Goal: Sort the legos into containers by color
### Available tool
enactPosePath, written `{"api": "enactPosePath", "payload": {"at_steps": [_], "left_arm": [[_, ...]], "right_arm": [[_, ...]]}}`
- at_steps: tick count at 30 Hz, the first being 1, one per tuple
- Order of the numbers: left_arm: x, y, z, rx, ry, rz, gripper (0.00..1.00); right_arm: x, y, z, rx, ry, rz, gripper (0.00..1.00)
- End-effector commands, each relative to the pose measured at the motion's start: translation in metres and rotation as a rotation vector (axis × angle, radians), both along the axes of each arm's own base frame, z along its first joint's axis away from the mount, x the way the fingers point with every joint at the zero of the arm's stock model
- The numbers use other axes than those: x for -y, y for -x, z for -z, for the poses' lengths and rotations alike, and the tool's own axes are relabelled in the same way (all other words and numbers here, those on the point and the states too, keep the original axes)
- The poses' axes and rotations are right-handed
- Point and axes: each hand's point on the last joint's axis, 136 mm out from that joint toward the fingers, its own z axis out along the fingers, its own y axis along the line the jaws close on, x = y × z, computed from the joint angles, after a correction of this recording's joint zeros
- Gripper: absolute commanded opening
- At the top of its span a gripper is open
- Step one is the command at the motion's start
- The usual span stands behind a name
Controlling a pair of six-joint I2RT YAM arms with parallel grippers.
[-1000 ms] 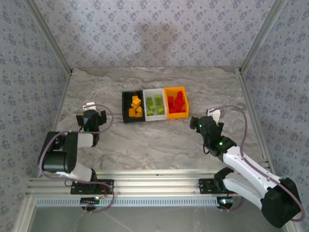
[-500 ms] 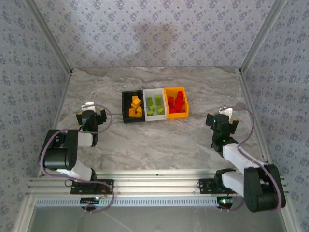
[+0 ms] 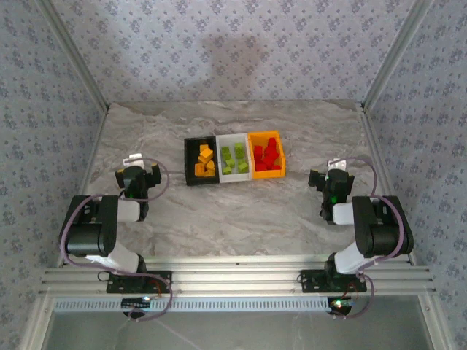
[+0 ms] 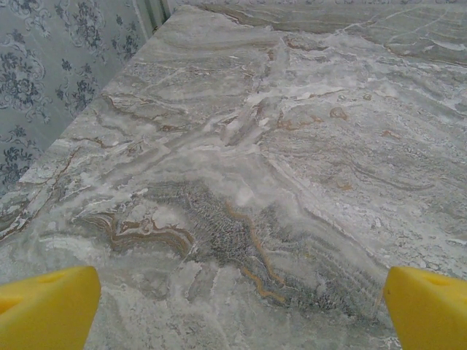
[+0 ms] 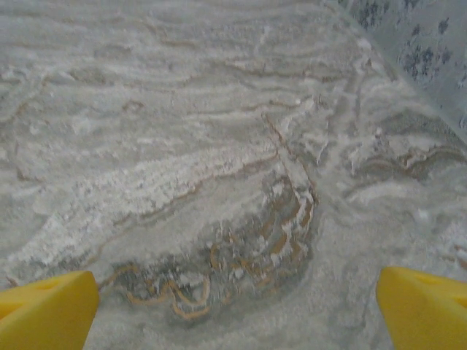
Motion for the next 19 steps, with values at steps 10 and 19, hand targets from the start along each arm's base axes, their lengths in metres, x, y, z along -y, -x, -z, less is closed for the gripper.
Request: {"api": "enactPosePath", "payload": {"at_steps": [10, 19], "left_arm": [[-0.0002, -0.0034, -0.0099, 0.043, 0.017, 0.001, 1.0], [0.0011, -0.0039, -0.0103, 0.044, 0.017, 0.007, 0.99]], "right_arm": [[-0.0029, -0.0131, -0.0223, 0.076, 0.008, -0.028, 1.0], [-0.0029, -0.0129, -0.0219, 0.075, 0.008, -0.028, 1.0]]}}
